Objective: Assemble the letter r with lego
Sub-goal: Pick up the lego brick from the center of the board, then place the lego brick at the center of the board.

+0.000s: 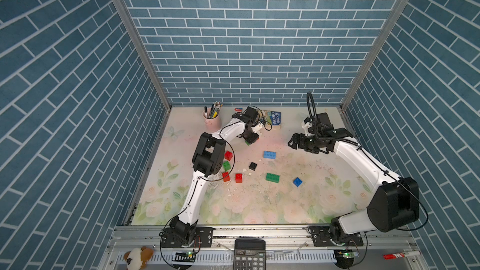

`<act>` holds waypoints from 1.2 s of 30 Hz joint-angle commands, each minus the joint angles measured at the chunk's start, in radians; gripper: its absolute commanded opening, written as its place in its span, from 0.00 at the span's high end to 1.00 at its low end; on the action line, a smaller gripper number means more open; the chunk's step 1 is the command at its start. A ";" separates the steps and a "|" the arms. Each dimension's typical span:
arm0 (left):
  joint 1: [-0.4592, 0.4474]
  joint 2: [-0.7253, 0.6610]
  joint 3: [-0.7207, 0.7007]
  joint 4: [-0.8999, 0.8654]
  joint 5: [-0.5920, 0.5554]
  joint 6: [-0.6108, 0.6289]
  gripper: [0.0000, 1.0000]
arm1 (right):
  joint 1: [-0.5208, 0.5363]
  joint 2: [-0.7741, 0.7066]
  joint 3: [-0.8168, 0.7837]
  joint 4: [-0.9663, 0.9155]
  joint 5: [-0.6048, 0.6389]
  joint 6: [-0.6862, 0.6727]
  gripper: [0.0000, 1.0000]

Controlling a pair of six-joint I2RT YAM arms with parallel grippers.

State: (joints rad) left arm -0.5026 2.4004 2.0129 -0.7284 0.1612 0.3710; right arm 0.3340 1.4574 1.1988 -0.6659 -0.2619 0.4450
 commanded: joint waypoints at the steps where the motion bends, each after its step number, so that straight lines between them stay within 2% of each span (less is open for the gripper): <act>1: -0.004 -0.057 -0.040 0.015 0.054 -0.016 0.69 | -0.012 -0.030 -0.024 0.023 -0.021 0.010 0.14; 9: -0.005 -0.195 -0.133 0.110 0.162 -0.083 0.68 | -0.051 -0.047 -0.097 0.167 -0.119 0.084 0.15; 16: -0.025 -0.318 -0.231 0.235 0.244 -0.160 0.67 | -0.061 -0.070 -0.231 0.486 -0.222 0.268 0.15; 22: -0.052 -0.382 -0.293 0.356 0.290 -0.225 0.67 | -0.061 -0.102 -0.315 0.727 -0.212 0.372 0.02; 24: -0.065 -0.394 -0.305 0.393 0.308 -0.248 0.66 | -0.058 -0.106 -0.332 0.789 -0.208 0.397 0.01; 27: -0.091 -0.394 -0.297 0.409 0.309 -0.261 0.66 | -0.051 -0.106 -0.344 0.854 -0.191 0.423 0.03; 32: -0.134 -0.394 -0.295 0.435 0.300 -0.276 0.66 | -0.030 -0.089 -0.335 0.909 -0.170 0.444 0.17; 36: -0.154 -0.400 -0.301 0.462 0.294 -0.291 0.66 | -0.014 -0.088 -0.325 0.915 -0.159 0.446 0.17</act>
State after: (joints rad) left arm -0.6464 2.0254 1.7210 -0.3126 0.4450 0.1009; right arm 0.3084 1.3769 0.8631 0.1970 -0.4400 0.8600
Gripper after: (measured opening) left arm 0.357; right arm 0.829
